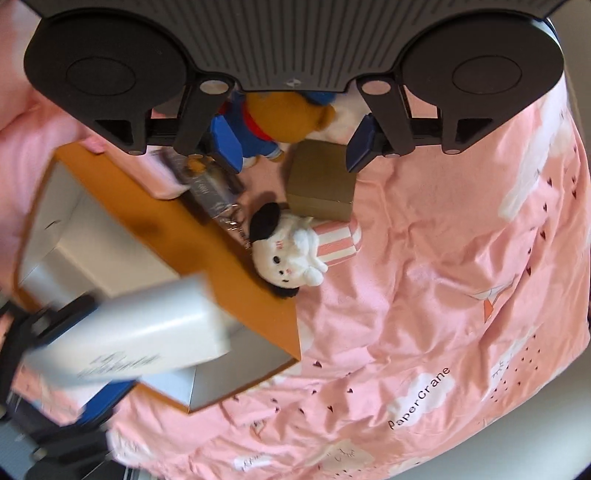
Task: Organize objects
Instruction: 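Grasp the white glasses case with the right gripper and lift it, then drop the glasses case in the box with right gripper while left grasps brown cube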
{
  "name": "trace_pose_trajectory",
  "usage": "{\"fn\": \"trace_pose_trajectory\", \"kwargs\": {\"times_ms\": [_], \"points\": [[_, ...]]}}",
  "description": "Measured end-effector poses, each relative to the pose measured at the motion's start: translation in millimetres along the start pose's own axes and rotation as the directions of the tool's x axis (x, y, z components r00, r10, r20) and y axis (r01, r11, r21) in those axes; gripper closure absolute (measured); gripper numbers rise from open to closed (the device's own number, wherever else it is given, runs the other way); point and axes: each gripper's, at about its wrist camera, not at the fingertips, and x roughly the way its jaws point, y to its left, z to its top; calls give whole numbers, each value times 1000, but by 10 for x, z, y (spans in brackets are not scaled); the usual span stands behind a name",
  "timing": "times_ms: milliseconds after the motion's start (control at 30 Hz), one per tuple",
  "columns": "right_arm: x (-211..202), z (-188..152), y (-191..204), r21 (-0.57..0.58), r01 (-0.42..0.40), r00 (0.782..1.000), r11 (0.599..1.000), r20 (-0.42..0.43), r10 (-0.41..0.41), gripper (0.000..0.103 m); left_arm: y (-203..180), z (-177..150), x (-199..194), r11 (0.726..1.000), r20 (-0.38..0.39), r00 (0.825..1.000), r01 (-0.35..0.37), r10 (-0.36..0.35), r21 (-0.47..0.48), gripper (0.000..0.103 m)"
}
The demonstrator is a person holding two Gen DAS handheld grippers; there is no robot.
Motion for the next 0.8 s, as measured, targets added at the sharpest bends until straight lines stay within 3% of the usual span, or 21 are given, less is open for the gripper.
{"fn": "trace_pose_trajectory", "kwargs": {"times_ms": [200,467,600,800], "points": [[236,-460,-159,20,-4,992,1000,-122,7,38,-64,53,326,992,-62,995,-78,84,96,22],[792,-576,-90,-64,-136,971,989,-204,121,38,-5,101,618,996,-118,990,-73,79,53,21],[1025,-581,20,-157,-229,949,961,-256,184,38,-45,118,726,989,-128,982,-127,136,77,18],[1220,-608,129,-312,-355,908,881,-338,247,38,-78,105,808,978,-134,972,-181,194,100,18]]}}
